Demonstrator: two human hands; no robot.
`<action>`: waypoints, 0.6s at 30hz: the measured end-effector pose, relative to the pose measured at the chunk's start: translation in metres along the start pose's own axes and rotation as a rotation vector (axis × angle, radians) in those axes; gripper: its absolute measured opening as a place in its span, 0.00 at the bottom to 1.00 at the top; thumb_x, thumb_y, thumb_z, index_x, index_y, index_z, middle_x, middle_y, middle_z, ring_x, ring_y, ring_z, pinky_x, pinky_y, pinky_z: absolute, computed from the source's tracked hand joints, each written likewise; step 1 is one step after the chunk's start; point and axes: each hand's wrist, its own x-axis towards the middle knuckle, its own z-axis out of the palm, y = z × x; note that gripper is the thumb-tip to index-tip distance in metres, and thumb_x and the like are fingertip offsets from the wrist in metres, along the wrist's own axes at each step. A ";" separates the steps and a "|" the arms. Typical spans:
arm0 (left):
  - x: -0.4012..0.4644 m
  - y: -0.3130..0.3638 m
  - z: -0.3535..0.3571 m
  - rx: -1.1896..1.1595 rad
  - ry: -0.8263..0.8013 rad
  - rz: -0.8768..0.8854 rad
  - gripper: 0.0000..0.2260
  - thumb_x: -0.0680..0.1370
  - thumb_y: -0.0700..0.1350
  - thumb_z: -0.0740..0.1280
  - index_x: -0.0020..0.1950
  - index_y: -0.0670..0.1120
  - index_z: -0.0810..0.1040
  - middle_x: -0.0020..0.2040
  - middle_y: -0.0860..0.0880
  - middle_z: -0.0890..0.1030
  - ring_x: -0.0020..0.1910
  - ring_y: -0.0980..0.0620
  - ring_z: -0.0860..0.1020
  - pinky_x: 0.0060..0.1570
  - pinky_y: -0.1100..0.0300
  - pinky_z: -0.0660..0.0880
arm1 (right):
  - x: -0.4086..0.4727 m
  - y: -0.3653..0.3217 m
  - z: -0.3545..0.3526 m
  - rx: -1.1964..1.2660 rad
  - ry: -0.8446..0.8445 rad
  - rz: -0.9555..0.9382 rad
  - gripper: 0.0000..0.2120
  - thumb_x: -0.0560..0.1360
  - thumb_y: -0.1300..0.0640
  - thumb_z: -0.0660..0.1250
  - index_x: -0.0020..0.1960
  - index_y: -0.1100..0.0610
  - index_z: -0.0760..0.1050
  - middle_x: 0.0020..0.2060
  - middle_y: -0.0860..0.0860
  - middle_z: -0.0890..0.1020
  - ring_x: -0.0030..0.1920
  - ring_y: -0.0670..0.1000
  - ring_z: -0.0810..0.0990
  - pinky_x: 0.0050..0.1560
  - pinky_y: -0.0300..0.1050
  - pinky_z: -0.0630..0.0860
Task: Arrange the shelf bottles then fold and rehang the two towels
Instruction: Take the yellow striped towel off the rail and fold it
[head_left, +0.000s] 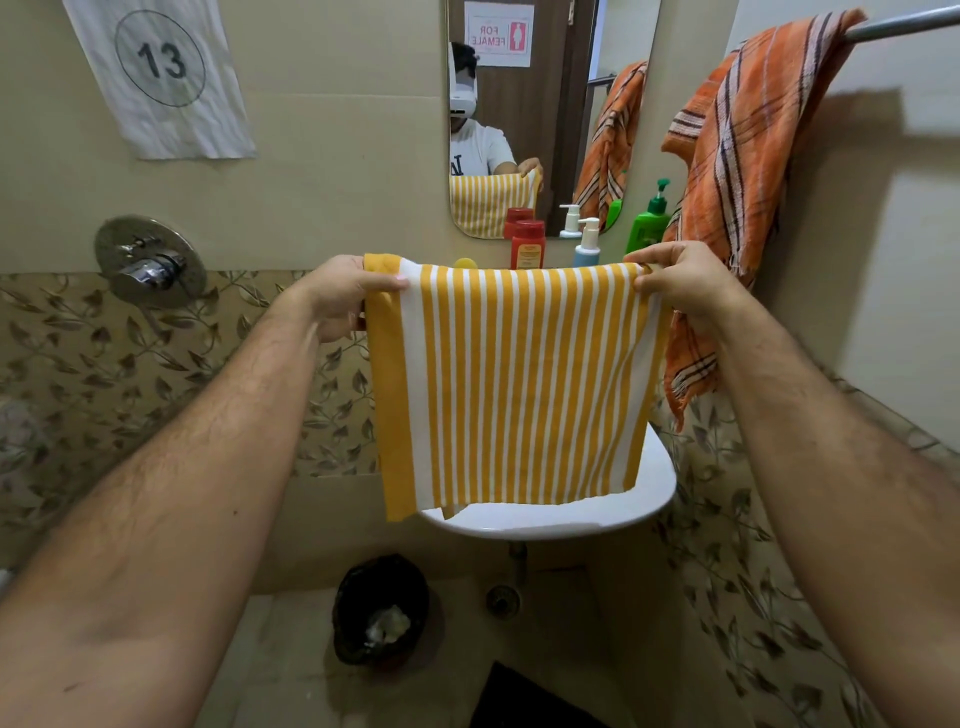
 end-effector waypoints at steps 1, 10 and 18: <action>0.000 0.000 -0.002 0.013 -0.048 0.008 0.15 0.74 0.42 0.73 0.60 0.43 0.79 0.55 0.43 0.84 0.56 0.43 0.82 0.55 0.47 0.77 | 0.000 0.000 0.000 0.006 0.009 -0.020 0.17 0.77 0.67 0.66 0.64 0.57 0.78 0.57 0.51 0.78 0.59 0.50 0.77 0.62 0.49 0.76; 0.011 -0.014 0.005 0.171 0.418 0.161 0.14 0.71 0.39 0.76 0.54 0.47 0.80 0.51 0.47 0.83 0.52 0.46 0.82 0.55 0.46 0.79 | -0.002 -0.003 0.002 -0.112 0.022 -0.183 0.23 0.74 0.69 0.69 0.68 0.60 0.75 0.63 0.54 0.78 0.63 0.51 0.76 0.64 0.45 0.74; 0.004 -0.007 0.018 0.322 0.724 0.312 0.08 0.71 0.38 0.69 0.48 0.48 0.82 0.41 0.51 0.82 0.41 0.51 0.78 0.36 0.61 0.74 | -0.005 -0.001 0.011 -0.287 0.247 -0.309 0.14 0.75 0.64 0.68 0.60 0.60 0.81 0.53 0.54 0.83 0.52 0.50 0.80 0.53 0.41 0.75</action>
